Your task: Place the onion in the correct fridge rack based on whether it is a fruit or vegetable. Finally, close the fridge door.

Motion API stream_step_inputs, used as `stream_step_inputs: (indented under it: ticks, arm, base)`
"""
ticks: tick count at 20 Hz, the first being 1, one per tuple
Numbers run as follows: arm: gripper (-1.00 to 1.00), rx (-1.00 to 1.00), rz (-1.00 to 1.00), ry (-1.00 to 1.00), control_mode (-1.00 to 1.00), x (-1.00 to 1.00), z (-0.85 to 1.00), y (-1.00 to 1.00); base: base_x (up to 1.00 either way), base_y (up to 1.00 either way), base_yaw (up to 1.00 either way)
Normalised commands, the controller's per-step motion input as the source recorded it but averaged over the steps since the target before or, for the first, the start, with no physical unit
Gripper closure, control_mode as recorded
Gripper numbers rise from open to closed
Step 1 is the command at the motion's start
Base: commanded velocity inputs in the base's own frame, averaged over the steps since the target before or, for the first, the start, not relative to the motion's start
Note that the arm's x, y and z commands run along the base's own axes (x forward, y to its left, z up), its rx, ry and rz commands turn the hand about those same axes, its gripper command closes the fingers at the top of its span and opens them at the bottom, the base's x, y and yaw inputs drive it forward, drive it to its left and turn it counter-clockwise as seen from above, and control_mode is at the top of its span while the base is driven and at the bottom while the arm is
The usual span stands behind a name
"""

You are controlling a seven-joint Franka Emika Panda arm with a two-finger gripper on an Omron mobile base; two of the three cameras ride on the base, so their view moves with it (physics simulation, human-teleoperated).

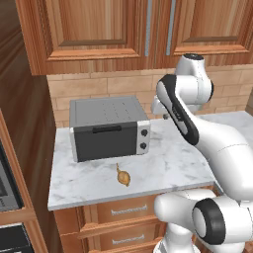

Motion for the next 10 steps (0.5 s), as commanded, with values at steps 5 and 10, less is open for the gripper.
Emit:
stream_step_inputs:
  ticks: [5, 10]
  arm:
    - [-1.0, -0.01, 0.01, -0.02, -1.0, -0.01, 0.0, 0.03]
    - [-1.0, 0.0, 0.0, 0.0, -1.0, -0.06, 0.0, 0.17]
  base:
    - [0.0, 0.0, 0.0]
    - [0.0, 0.0, 0.0]
